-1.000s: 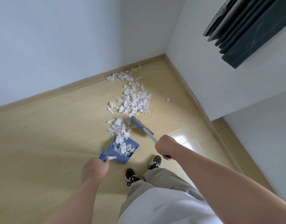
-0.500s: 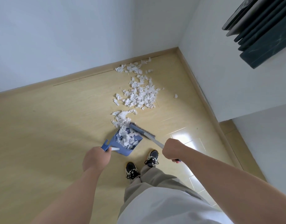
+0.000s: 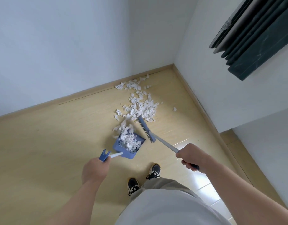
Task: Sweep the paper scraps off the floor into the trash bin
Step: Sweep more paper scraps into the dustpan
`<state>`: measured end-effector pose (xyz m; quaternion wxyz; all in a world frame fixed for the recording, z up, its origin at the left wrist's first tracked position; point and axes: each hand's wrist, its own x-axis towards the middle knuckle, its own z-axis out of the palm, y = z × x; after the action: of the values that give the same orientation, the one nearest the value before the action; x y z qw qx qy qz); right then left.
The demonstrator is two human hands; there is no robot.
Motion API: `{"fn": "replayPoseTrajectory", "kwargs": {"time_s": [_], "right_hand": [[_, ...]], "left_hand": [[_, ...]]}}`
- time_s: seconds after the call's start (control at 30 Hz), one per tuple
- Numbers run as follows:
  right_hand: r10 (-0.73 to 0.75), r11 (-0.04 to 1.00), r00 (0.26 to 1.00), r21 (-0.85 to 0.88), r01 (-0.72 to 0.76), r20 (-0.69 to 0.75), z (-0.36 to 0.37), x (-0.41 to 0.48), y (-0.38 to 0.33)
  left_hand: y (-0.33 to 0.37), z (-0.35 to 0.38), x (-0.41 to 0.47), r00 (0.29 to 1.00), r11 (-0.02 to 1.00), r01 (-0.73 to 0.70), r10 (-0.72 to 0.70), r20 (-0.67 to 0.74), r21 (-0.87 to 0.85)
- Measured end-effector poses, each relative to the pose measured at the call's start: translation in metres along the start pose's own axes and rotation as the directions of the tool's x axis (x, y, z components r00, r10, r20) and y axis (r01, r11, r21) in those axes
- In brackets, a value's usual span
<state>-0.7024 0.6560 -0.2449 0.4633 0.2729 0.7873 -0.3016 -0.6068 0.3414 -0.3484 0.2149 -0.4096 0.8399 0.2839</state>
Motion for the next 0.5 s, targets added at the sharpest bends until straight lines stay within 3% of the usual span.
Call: {"fn": "replayPoseTrajectory", "kwargs": {"time_s": [0.33, 0.5], "right_hand": [[-0.019, 0.938, 0.993, 0.342, 0.059, -0.120, -0.022, 0.014, -0.009], [0.030, 0.813, 0.992, 0.580, 0.049, -0.126, 0.004, -0.003, -0.010]], "left_hand": [[0.045, -0.048, 0.002, 0.988, 0.988, -0.072, 0.051, -0.148, -0.139], [0.059, -0.084, 0.018, 0.974, 0.979, -0.140, 0.109, -0.200, -0.149]]}}
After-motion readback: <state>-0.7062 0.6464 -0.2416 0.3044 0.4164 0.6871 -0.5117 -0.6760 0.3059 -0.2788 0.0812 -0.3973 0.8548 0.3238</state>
